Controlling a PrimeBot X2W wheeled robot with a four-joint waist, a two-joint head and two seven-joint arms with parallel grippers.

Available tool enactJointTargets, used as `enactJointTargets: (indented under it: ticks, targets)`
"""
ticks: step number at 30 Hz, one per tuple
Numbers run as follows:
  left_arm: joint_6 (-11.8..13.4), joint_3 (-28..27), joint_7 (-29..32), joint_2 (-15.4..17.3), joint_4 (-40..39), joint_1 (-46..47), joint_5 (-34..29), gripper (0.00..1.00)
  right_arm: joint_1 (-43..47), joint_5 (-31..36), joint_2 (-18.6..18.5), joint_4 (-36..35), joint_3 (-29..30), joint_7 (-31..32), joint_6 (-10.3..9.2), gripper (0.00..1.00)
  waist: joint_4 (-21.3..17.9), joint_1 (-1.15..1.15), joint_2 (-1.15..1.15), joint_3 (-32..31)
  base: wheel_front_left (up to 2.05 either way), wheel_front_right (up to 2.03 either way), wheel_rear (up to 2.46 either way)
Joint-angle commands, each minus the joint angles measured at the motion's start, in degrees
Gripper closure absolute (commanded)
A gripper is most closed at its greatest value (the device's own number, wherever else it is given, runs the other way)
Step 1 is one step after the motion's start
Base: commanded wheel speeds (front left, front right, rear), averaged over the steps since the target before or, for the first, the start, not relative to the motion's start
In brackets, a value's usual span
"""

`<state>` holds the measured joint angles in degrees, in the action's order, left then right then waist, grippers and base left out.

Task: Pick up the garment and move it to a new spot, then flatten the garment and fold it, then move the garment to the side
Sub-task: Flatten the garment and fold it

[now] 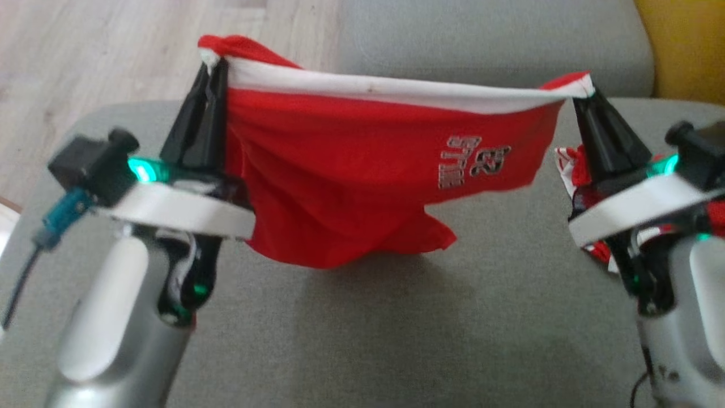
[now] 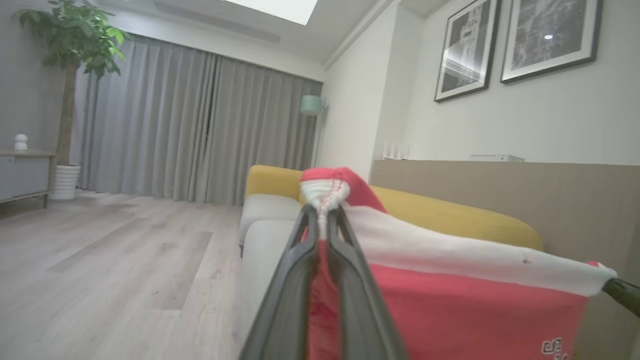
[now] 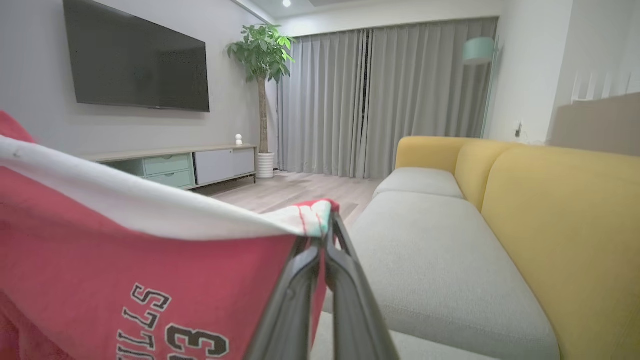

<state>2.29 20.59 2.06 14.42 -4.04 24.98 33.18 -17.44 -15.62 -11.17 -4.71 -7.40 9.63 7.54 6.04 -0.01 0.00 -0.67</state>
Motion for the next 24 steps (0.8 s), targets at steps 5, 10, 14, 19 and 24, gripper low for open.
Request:
enactJointTargets:
  ticks: [5,10,14,19,24]
  targets:
    - [-3.81,-3.72,2.1,3.51,6.78,15.64,1.43,1.0,-15.97,-0.7,-0.57,4.28,-1.51,2.53,-0.05,1.0,-1.65,0.01,0.0,9.25,0.0,0.0,0.0]
    - [-6.64,-5.15,-0.5,4.45,19.7,29.19,0.84,1.0,-32.69,0.09,-0.62,16.55,-3.39,1.31,-0.05,1.0,-3.07,0.01,0.0,17.44,0.0,0.0,0.0]
    - [-7.54,-6.64,-4.44,4.52,29.71,41.31,0.16,1.0,-46.9,1.86,0.75,27.73,-3.49,-3.48,-0.05,1.0,-4.23,0.01,0.0,22.28,0.0,0.0,0.0]
    - [-7.92,-7.94,-9.24,3.52,38.37,51.33,0.08,1.0,-56.64,4.28,2.14,38.28,-2.12,-8.39,-0.05,1.0,-4.52,0.01,0.0,24.73,0.0,0.0,0.0]
    - [-9.19,-5.4,-13.07,2.2,46.27,54.6,-0.28,1.0,-59.39,6.4,2.91,47.99,-3.58,-12.91,-0.05,1.0,-4.59,0.01,0.0,25.23,0.0,0.0,0.0]
